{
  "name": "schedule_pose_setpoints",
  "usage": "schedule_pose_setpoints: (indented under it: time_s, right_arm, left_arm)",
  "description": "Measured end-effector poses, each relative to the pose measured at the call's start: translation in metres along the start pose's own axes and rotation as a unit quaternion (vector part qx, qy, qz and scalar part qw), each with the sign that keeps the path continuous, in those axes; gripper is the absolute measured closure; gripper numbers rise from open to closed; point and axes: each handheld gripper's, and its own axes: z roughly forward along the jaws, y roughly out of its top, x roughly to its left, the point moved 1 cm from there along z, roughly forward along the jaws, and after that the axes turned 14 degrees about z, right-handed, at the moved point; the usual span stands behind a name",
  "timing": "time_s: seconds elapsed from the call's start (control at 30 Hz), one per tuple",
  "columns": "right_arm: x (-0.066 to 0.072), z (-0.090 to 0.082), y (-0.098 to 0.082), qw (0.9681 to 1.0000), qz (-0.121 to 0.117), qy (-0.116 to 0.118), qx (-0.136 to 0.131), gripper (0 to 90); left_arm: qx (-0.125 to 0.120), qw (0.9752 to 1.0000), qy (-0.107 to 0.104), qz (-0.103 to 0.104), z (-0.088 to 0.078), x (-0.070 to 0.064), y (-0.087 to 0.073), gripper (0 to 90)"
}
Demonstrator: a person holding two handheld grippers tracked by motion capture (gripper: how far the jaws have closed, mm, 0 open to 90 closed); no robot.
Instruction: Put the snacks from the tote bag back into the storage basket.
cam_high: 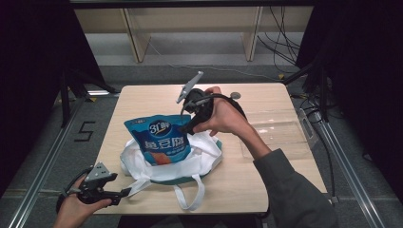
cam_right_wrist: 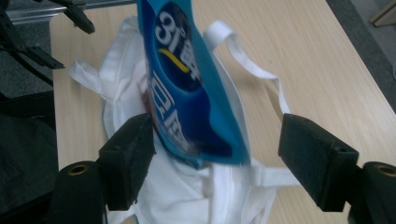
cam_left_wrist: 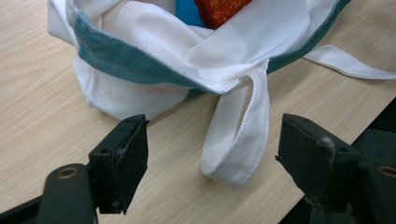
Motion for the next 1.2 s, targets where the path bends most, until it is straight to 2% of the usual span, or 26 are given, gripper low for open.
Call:
schedule_pose_setpoints:
  time_s: [0.03, 0.23, 0.37, 0.4, 0.43, 0.47, 0.5, 0.57, 0.6, 0.63, 0.67, 0.7, 0.73, 0.77, 0.8, 0.93, 1.0, 1.03, 1.07, 1.1, 1.13, 1.17, 1.2]
  right_arm:
    - [0.003, 0.001, 0.004, 1.0000, -0.002, 0.003, 0.001, 29.6]
    - [0.014, 0.010, 0.028, 0.9989, -0.034, 0.013, 0.028, 40.1]
    - [0.017, 0.019, 0.042, 0.9978, -0.030, 0.009, 0.059, 48.8]
    - [0.016, 0.022, 0.045, 0.9972, -0.049, 0.010, 0.056, 50.3]
    - [0.015, 0.025, 0.049, 0.9958, -0.064, 0.008, 0.066, 52.1]
    - [0.017, 0.026, 0.051, 0.9957, -0.056, 0.006, 0.073, 54.6]
    - [0.018, 0.029, 0.055, 0.9948, -0.066, 0.008, 0.077, 56.0]
    - [0.021, 0.033, 0.059, 0.9936, -0.072, 0.009, 0.087, 61.2]
    - [0.022, 0.035, 0.061, 0.9928, -0.080, 0.009, 0.089, 64.2]
    - [0.024, 0.037, 0.062, 0.9925, -0.076, 0.013, 0.095, 66.6]
    - [0.024, 0.038, 0.064, 0.9919, -0.083, 0.013, 0.095, 67.8]
    - [0.024, 0.040, 0.065, 0.9909, -0.087, 0.010, 0.102, 69.4]
    - [0.024, 0.042, 0.066, 0.9901, -0.091, 0.010, 0.106, 70.8]
    - [0.024, 0.043, 0.066, 0.9893, -0.095, 0.007, 0.111, 72.6]
    - [0.023, 0.044, 0.067, 0.9882, -0.104, 0.009, 0.112, 74.7]
    - [0.021, 0.047, 0.069, 0.9863, -0.114, 0.013, 0.118, 80.0]
    - [0.021, 0.049, 0.070, 0.9855, -0.112, 0.014, 0.127, 82.6]
    - [0.021, 0.050, 0.071, 0.9842, -0.123, 0.017, 0.126, 84.8]
    - [0.022, 0.050, 0.070, 0.9848, -0.114, 0.017, 0.130, 86.2]
    - [0.023, 0.051, 0.070, 0.9843, -0.114, 0.017, 0.134, 86.5]
    - [0.022, 0.053, 0.071, 0.9828, -0.126, 0.021, 0.133, 87.0]
    - [0.023, 0.054, 0.070, 0.9828, -0.119, 0.015, 0.141, 88.4]
    - [0.023, 0.056, 0.070, 0.9820, -0.125, 0.016, 0.141, 89.4]
  left_arm:
    - [-0.001, 1.0000, 0.003, 0.007, 0.000, 0.000, 0.000, 24.0]
    - [-0.001, 1.0000, 0.003, 0.009, 0.000, 0.000, 0.000, 24.0]
    - [0.000, 0.9999, 0.003, 0.011, 0.000, 0.000, 0.000, 24.0]
    - [0.001, 0.9999, 0.003, 0.011, 0.000, 0.000, 0.000, 24.0]
    - [0.001, 0.9999, 0.003, 0.012, 0.000, 0.000, 0.000, 24.0]
    - [-0.006, 1.0000, 0.007, 0.003, 0.002, -0.001, 0.000, 24.0]
    - [-0.009, 0.9999, 0.008, -0.001, 0.002, -0.001, 0.000, 24.0]
    - [-0.003, 1.0000, 0.005, 0.007, 0.001, 0.000, 0.000, 24.0]
    - [0.001, 0.9999, 0.003, 0.013, 0.000, 0.000, 0.000, 24.0]
    - [0.001, 0.9999, 0.002, 0.013, 0.000, 0.000, 0.000, 24.0]
    - [0.000, 1.0000, -0.001, 0.005, 0.001, -0.001, 0.000, 24.0]
    - [-0.001, 1.0000, 0.000, 0.005, 0.001, -0.002, 0.000, 24.0]
    - [0.001, 0.9999, 0.002, 0.013, 0.001, -0.001, 0.000, 24.0]
    - [-0.010, 0.9999, 0.006, -0.006, 0.003, -0.003, 0.000, 24.0]
    - [-0.008, 0.9999, 0.006, -0.003, 0.003, -0.003, 0.000, 24.0]
    - [-0.001, 1.0000, 0.006, 0.002, 0.003, -0.002, 0.000, 24.9]
    - [-0.004, 1.0000, 0.006, 0.002, 0.003, -0.003, 0.000, 25.0]
    - [-0.004, 1.0000, 0.005, 0.000, 0.003, -0.003, 0.000, 25.0]
    - [-0.004, 1.0000, 0.005, 0.000, 0.003, -0.003, 0.000, 25.0]
    - [-0.005, 1.0000, 0.006, -0.001, 0.003, -0.003, 0.000, 24.9]
    - [-0.001, 1.0000, 0.006, -0.001, 0.003, -0.002, 0.000, 24.9]
    - [-0.001, 1.0000, 0.006, -0.001, 0.003, -0.003, 0.000, 24.9]
    - [-0.001, 1.0000, 0.006, -0.002, 0.003, -0.003, 0.000, 24.9]
